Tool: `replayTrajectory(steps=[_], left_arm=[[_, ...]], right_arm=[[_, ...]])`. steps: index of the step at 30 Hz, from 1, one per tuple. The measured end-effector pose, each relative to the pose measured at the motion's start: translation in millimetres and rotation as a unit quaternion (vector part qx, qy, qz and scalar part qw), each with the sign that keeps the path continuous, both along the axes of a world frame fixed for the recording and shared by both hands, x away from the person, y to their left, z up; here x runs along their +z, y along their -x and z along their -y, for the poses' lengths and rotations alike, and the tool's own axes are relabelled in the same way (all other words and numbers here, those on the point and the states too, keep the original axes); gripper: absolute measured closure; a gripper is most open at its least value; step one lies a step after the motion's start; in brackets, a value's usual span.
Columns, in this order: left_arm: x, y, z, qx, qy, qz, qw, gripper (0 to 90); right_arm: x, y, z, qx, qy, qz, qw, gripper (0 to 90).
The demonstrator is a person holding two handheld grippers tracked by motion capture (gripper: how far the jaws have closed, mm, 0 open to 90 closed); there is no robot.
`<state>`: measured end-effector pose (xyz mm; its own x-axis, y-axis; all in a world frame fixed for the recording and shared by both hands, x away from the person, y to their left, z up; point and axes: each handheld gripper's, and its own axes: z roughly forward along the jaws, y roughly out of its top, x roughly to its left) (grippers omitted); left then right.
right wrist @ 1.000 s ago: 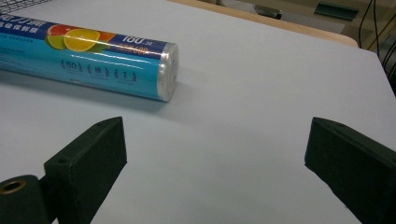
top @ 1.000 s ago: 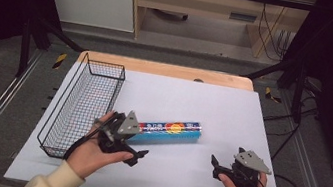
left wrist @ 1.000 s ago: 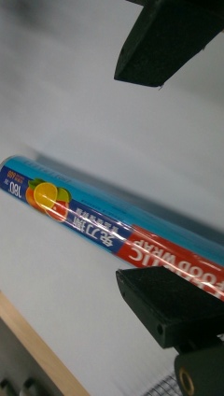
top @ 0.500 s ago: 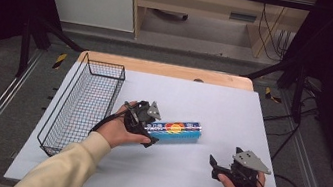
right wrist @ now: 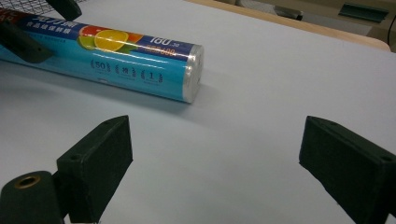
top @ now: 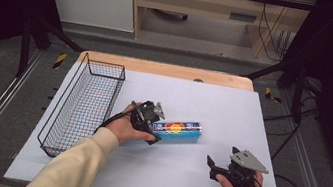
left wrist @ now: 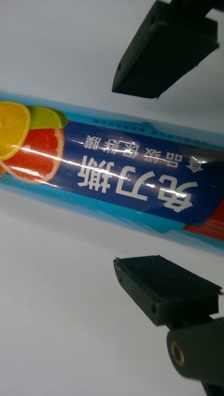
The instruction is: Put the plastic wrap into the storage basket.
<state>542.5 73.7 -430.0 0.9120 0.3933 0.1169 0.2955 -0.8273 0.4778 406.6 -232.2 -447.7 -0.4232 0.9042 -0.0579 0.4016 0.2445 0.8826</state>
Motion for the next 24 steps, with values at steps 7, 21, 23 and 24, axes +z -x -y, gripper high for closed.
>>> replayTrajectory(steps=[7,21,23,24], left_arm=[[-5.8,-4.0,-1.3,0.001,-0.011,-0.004,0.9999,18.3],[-15.8,-8.8,2.2,-0.011,-0.033,-0.019,0.9992,24.1],[-16.7,-8.9,3.7,-0.015,-0.038,-0.018,0.9990,24.5],[-17.6,-8.8,4.6,-0.015,-0.038,-0.020,0.9989,25.0]], right_arm=[[-0.5,-0.2,-0.6,0.003,0.001,-0.001,1.0000,10.0],[-1.3,-0.5,-2.0,0.008,0.000,-0.006,0.9999,10.9],[-1.7,-0.9,-1.8,0.010,0.002,-0.006,0.9999,10.9],[-1.7,-0.9,-2.0,0.010,0.002,-0.006,0.9999,10.9]])
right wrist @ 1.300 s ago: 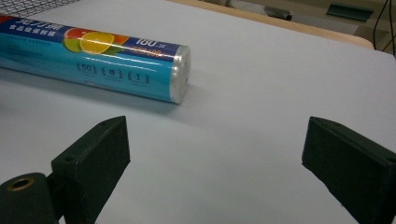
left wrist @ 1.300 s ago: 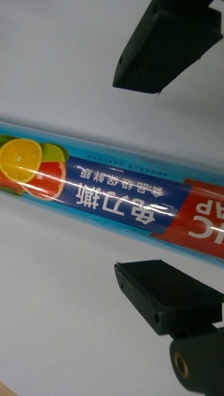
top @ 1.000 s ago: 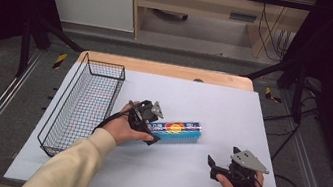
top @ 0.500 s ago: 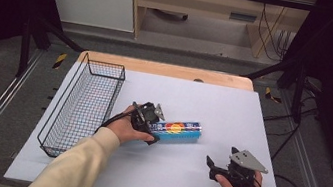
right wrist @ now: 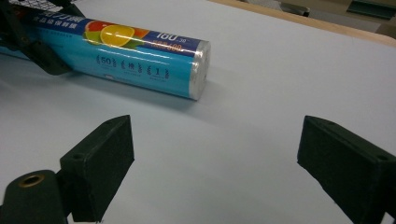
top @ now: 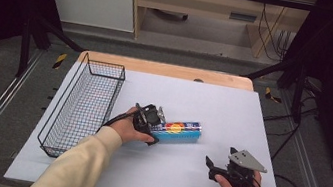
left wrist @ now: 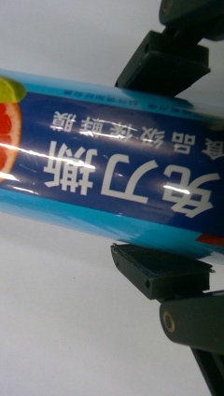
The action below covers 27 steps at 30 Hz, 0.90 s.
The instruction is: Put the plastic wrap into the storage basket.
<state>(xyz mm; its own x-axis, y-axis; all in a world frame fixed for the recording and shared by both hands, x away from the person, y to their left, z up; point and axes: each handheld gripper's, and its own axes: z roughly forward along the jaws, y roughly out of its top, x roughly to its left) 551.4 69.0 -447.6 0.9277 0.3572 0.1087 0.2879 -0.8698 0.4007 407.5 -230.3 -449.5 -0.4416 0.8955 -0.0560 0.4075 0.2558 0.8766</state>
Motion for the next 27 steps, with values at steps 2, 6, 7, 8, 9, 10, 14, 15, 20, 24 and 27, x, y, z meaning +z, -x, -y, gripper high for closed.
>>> replayTrajectory(steps=[2,6,7,8,9,10,14,15,20,24,27], left_arm=[[-1.0,0.5,0.6,0.000,-0.004,-0.004,1.0000,25.3],[-1.6,1.1,2.1,-0.006,-0.011,-0.002,0.9999,26.4],[-1.5,1.4,2.5,-0.007,-0.013,-0.002,0.9999,26.5],[-1.3,1.6,2.8,-0.007,-0.014,-0.004,0.9999,26.5],[-1.1,1.5,3.3,-0.005,-0.016,-0.005,0.9999,26.7],[-0.4,1.5,4.2,-0.009,-0.022,-0.001,0.9997,26.8],[-0.1,3.1,5.2,-0.009,-0.024,0.002,0.9997,27.4],[0.4,3.4,5.4,-0.014,-0.029,0.006,0.9995,27.4],[2.7,6.7,7.7,-0.021,-0.034,0.013,0.9991,29.0],[8.1,8.7,6.7,-0.019,-0.023,0.010,0.9995,30.4],[8.4,11.0,7.0,-0.018,-0.026,0.010,0.9994,31.2]], right_arm=[[0.0,0.1,0.1,0.000,0.000,0.000,1.0000,11.4],[0.4,0.1,0.6,-0.002,-0.003,0.002,1.0000,12.2],[0.2,0.1,0.6,-0.002,-0.005,-0.001,1.0000,12.1],[0.2,0.1,0.6,-0.002,-0.005,-0.001,1.0000,12.1],[-0.1,-0.1,0.9,-0.002,-0.002,0.000,1.0000,12.1],[0.2,-0.1,1.0,-0.002,-0.004,0.001,1.0000,12.1],[0.2,-0.1,1.2,-0.002,-0.004,0.002,1.0000,12.1],[0.2,-0.1,1.2,-0.002,-0.004,0.002,1.0000,12.1],[0.6,0.1,1.6,-0.003,-0.006,0.002,1.0000,12.1],[0.8,0.1,1.8,-0.004,-0.008,0.002,1.0000,12.1],[0.5,-0.2,1.5,-0.002,-0.006,0.002,1.0000,12.1]])
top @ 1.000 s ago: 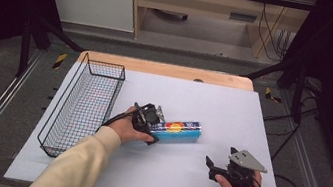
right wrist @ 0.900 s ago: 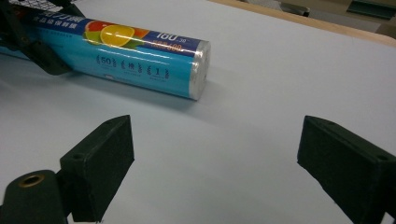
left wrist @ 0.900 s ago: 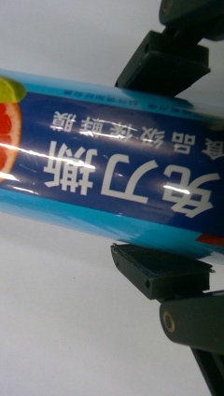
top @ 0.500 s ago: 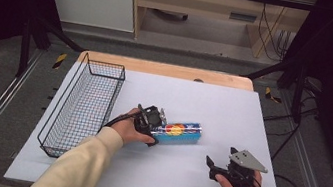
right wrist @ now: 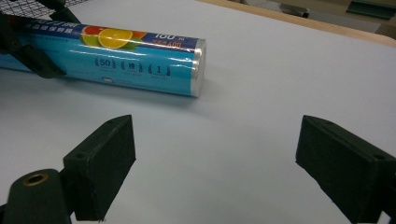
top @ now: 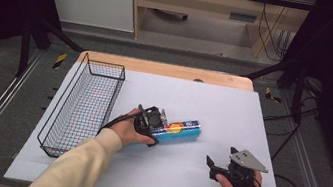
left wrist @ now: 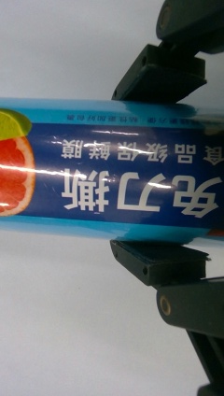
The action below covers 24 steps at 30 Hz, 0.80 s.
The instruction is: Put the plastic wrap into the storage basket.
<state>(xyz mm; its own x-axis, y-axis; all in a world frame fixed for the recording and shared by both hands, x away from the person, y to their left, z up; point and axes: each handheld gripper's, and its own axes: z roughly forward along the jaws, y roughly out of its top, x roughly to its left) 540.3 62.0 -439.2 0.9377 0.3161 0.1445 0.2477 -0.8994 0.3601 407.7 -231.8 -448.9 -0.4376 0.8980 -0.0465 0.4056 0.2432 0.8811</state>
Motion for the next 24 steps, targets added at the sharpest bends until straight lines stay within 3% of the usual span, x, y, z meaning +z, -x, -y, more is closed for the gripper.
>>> replayTrajectory(steps=[6,9,24], left_arm=[[0.8,2.2,0.7,0.004,0.000,-0.003,1.0000,31.5],[0.0,4.7,-1.0,0.018,0.016,-0.014,0.9996,31.7],[10.3,14.3,-5.5,0.023,0.033,-0.005,0.9992,32.0]], right_arm=[[0.2,0.2,0.3,-0.001,-0.002,-0.001,1.0000,12.1],[0.4,-0.1,1.1,-0.001,-0.002,0.000,1.0000,12.0],[1.1,0.2,2.2,-0.007,-0.003,0.001,1.0000,12.3]])
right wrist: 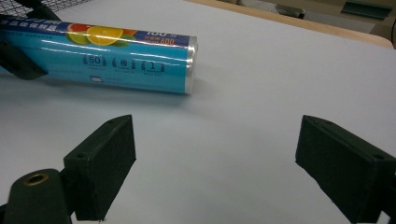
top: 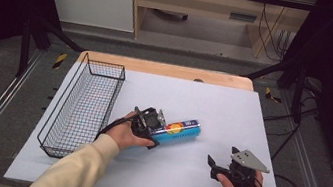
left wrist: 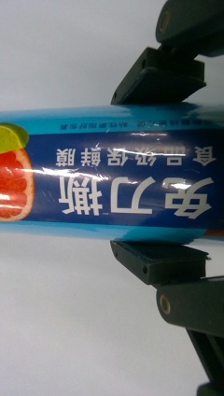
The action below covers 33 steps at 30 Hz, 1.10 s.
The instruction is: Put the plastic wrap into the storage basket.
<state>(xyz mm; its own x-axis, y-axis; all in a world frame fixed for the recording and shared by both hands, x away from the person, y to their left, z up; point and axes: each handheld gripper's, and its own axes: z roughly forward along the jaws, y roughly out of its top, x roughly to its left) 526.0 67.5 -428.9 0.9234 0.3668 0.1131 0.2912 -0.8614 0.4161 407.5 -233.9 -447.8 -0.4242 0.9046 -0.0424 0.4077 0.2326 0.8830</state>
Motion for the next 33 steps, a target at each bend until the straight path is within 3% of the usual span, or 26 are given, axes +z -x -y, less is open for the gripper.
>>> replayTrajectory(steps=[6,22,33], left_arm=[[5.4,2.5,-0.5,0.003,0.005,0.005,1.0000,32.0],[48.7,20.3,-12.0,0.031,0.046,0.031,0.9980,32.0],[66.3,26.2,-29.9,0.048,0.049,0.042,0.9967,32.1]], right_arm=[[0.1,0.0,-0.2,0.001,-0.001,0.000,1.0000,12.3],[-0.2,-0.9,-1.1,0.006,0.002,-0.002,1.0000,12.2],[-1.3,-2.4,-0.3,0.004,0.000,-0.006,1.0000,12.3]])
